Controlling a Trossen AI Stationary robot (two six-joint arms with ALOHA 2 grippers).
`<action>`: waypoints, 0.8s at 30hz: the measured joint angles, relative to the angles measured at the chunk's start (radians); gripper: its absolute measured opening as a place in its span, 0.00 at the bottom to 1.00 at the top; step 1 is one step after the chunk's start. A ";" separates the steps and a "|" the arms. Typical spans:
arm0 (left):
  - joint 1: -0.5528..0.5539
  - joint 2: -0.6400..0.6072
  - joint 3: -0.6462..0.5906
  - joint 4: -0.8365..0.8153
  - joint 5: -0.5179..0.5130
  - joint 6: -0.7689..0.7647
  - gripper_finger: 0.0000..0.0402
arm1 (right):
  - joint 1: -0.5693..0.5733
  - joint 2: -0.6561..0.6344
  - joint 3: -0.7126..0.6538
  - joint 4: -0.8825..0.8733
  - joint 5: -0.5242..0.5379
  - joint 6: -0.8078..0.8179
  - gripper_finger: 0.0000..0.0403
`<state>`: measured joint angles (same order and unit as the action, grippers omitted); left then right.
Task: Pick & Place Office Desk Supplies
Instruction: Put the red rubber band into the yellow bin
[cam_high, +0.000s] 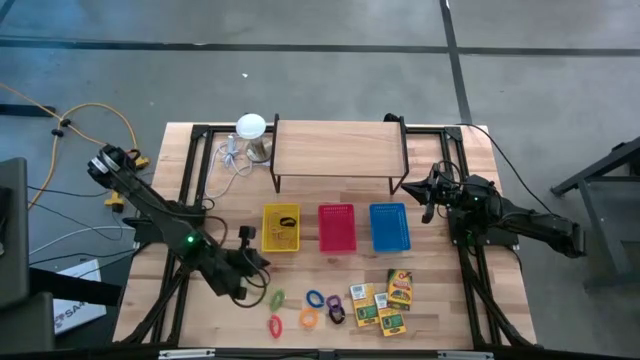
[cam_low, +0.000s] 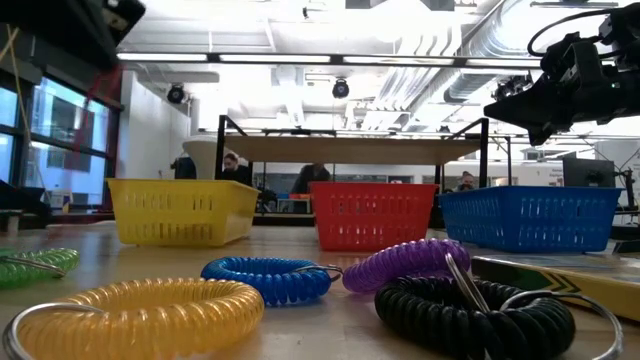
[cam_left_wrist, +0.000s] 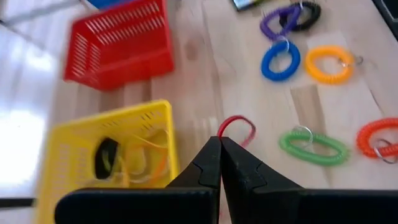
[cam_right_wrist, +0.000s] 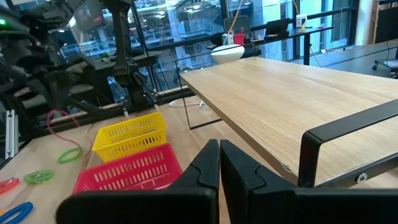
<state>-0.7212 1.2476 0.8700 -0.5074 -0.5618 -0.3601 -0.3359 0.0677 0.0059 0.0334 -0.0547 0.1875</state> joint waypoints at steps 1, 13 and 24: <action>0.000 -0.013 0.000 0.000 -0.004 0.011 0.00 | 0.000 0.000 0.000 0.000 0.000 0.000 0.00; 0.024 -0.132 0.000 -0.001 -0.066 0.160 0.00 | 0.000 0.000 0.000 0.000 0.000 0.000 0.00; 0.150 -0.154 0.000 0.000 -0.050 0.234 0.00 | 0.000 0.000 0.000 0.000 0.000 0.000 0.00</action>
<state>-0.5712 1.0939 0.8702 -0.5078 -0.6121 -0.1263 -0.3361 0.0677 0.0059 0.0333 -0.0547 0.1873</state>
